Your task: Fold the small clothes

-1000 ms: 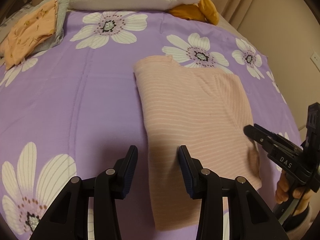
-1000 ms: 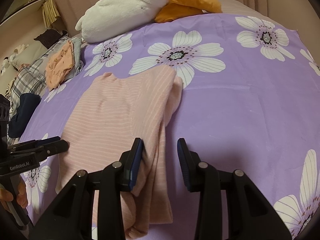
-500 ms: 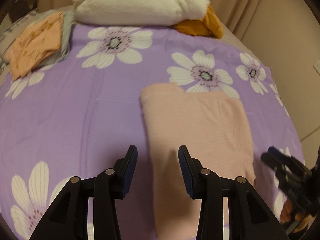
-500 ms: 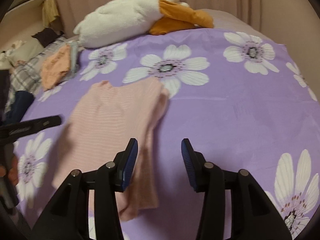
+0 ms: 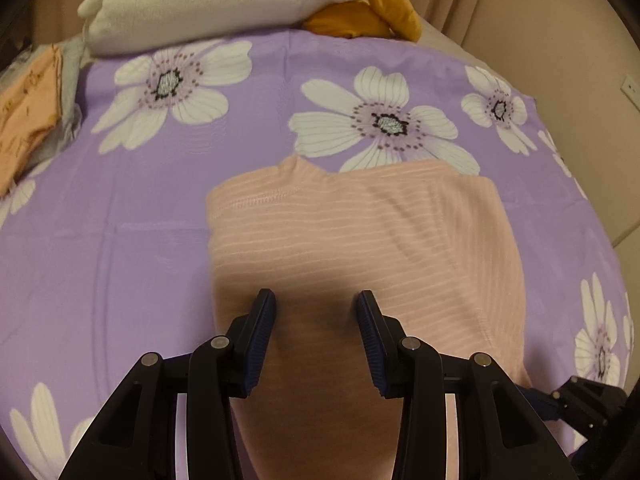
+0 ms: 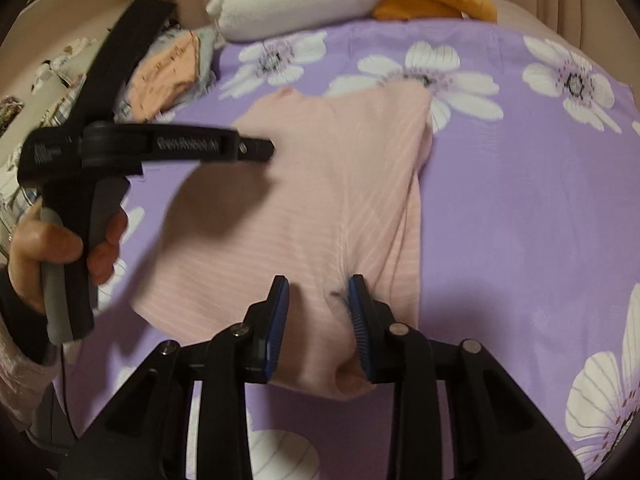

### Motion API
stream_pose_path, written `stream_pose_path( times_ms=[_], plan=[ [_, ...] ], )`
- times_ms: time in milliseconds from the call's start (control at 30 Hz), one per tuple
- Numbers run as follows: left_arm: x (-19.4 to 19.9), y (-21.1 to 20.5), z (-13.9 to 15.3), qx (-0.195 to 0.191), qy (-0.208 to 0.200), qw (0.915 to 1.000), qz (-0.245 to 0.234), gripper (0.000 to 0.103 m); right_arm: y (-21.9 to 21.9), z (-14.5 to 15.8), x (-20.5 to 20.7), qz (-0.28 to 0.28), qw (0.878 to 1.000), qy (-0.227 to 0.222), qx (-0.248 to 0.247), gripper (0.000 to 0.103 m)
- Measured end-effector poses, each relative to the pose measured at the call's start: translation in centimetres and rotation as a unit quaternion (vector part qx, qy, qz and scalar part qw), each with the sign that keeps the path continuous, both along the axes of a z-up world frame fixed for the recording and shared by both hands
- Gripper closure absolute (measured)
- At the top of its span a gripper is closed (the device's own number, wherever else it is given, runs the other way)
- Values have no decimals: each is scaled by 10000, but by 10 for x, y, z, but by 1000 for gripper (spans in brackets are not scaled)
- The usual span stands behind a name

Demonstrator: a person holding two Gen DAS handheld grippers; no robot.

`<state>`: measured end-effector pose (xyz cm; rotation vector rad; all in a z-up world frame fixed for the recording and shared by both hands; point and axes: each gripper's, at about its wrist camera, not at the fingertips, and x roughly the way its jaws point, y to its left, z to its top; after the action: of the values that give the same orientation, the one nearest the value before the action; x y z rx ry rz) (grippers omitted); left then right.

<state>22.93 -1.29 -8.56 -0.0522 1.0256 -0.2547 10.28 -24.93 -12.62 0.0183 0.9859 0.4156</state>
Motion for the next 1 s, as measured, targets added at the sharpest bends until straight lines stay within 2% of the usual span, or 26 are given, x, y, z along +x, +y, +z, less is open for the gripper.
stream_pose_path(
  times_ms=[100, 200, 300, 467, 567, 667, 767, 900, 1000],
  plan=[
    [-2, 3, 4, -74, -5, 10000, 43, 62, -2, 3, -1, 31, 10000, 15, -83, 72],
    [-12, 5, 12, -46, -45, 10000, 43, 62, -13, 13, 1, -90, 9999, -1, 120, 74],
    [-30, 8, 24, -108, -196, 9997, -40, 62, -18, 29, 9, -240, 9989, -328, 221, 70],
    [-61, 9, 29, -183, -295, 9992, -214, 62, -14, 44, 30, -308, 9957, -720, 485, 70],
    [-73, 5, 20, -91, -185, 9992, -353, 62, -4, 35, 48, -348, 9966, -613, 428, 72],
    [-82, 1, 10, 93, -150, 9988, -466, 62, 4, 18, 64, -411, 9981, -443, 140, 75],
    [-84, 1, 0, 61, -20, 9988, -489, 62, 1, 8, 68, -452, 9984, -326, 50, 76],
    [-87, 4, 0, -40, -8, 9992, -404, 62, 0, 13, 66, -533, 9981, -305, 23, 79],
    [-91, 6, 2, -87, -17, 9994, -331, 62, -3, 27, 52, -497, 9978, -414, 149, 75]
  ],
)
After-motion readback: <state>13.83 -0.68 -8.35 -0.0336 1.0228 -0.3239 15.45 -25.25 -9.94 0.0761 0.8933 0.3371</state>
